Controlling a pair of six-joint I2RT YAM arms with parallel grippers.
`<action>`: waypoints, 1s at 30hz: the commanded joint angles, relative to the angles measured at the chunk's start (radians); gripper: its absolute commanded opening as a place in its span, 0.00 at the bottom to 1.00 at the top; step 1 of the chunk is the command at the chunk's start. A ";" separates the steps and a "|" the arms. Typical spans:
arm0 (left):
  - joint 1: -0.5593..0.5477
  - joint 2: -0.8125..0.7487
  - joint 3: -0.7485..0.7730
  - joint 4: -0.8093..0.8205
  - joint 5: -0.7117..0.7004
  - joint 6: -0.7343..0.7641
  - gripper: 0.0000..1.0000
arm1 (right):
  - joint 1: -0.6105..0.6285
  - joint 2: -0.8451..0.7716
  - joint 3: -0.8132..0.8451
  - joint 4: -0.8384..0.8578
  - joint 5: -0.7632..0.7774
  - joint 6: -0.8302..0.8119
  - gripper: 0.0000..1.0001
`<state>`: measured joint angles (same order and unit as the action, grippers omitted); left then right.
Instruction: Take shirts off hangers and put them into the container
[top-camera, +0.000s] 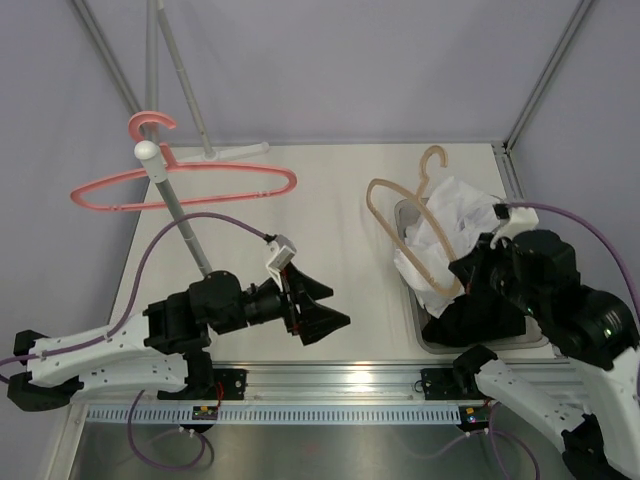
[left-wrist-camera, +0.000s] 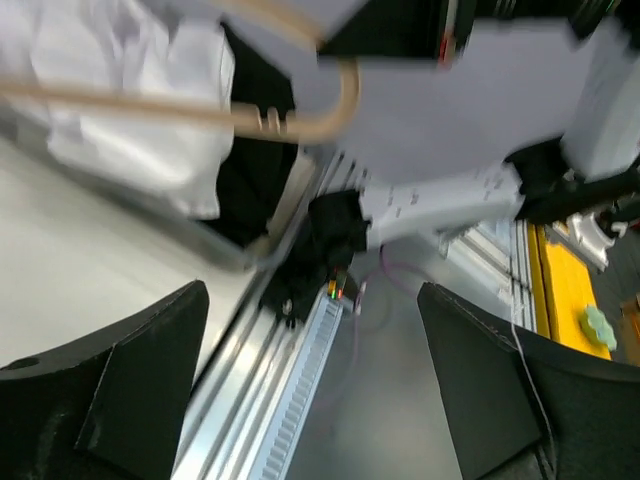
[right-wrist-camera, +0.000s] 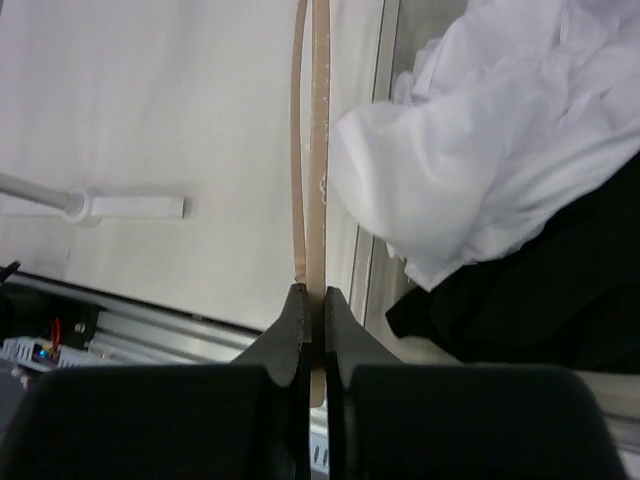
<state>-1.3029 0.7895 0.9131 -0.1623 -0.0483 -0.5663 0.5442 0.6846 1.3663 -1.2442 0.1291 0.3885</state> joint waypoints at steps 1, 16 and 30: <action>-0.027 -0.073 -0.117 0.004 0.051 -0.104 0.88 | 0.000 0.183 0.051 0.230 0.069 -0.114 0.00; -0.041 -0.362 -0.359 -0.120 -0.078 -0.248 0.84 | 0.036 1.164 0.896 0.447 -0.795 -0.413 0.00; -0.042 -0.079 -0.345 0.040 0.008 -0.241 0.85 | 0.132 1.423 1.159 0.466 -1.148 -0.572 0.00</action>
<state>-1.3399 0.6865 0.5617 -0.2302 -0.0792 -0.8055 0.6598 2.1014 2.4424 -0.7856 -0.7830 0.0498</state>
